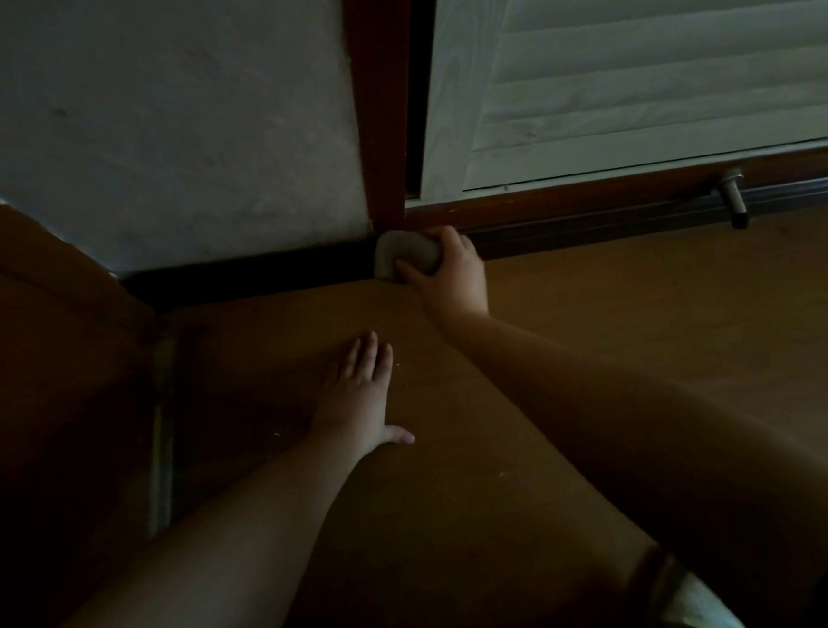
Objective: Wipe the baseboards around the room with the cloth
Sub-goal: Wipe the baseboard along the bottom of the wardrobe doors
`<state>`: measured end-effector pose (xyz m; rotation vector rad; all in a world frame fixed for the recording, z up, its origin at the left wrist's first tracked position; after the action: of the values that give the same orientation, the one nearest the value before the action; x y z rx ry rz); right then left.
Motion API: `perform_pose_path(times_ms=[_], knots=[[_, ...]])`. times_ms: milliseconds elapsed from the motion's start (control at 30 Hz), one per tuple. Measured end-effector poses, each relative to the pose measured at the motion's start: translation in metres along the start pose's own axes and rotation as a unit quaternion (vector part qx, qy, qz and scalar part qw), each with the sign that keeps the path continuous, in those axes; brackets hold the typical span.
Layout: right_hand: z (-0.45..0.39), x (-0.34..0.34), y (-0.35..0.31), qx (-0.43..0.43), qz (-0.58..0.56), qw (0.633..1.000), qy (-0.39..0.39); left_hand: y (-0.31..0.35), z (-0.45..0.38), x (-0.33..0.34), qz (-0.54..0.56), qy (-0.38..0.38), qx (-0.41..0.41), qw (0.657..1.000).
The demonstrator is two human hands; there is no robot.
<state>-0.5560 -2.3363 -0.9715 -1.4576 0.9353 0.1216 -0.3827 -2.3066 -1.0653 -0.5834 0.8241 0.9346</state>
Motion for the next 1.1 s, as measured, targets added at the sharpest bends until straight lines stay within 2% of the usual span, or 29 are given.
perform_pose_path(times_ms=[300,500,700,867,1000,1100], knots=[[0.001,-0.097,0.078,0.055,0.045,0.995,0.07,0.001,-0.001,0.0,-0.012,0.014,0.008,1.0],[0.002,-0.136,0.105,0.115,0.051,0.983,0.133,0.004,-0.001,-0.002,-0.018,-0.001,-0.002,1.0],[0.016,-0.167,0.105,0.16,0.099,0.976,0.109,0.007,0.005,-0.006,-0.031,-0.017,-0.011,0.999],[0.04,-0.182,0.116,0.133,0.132,0.981,0.052,0.016,0.002,-0.007,-0.069,-0.04,-0.023,0.997],[0.072,-0.187,0.13,0.163,0.123,0.978,0.041,0.019,0.002,-0.005,-0.081,-0.059,-0.022,0.995],[0.084,-0.186,0.131,0.153,0.132,0.979,0.021,0.019,0.004,-0.005,-0.079,-0.061,-0.027,0.995]])
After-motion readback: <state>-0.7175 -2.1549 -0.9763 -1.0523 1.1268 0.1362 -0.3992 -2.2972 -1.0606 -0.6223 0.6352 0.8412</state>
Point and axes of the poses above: each hand's wrist, its own z-axis away from the middle knuckle, its own x-axis out of the palm, y = z × x, the point moved 8 cm from there along -z, towards the middle knuckle, and after that the axes turned 14 degrees about -x, right-handed, at the moved point
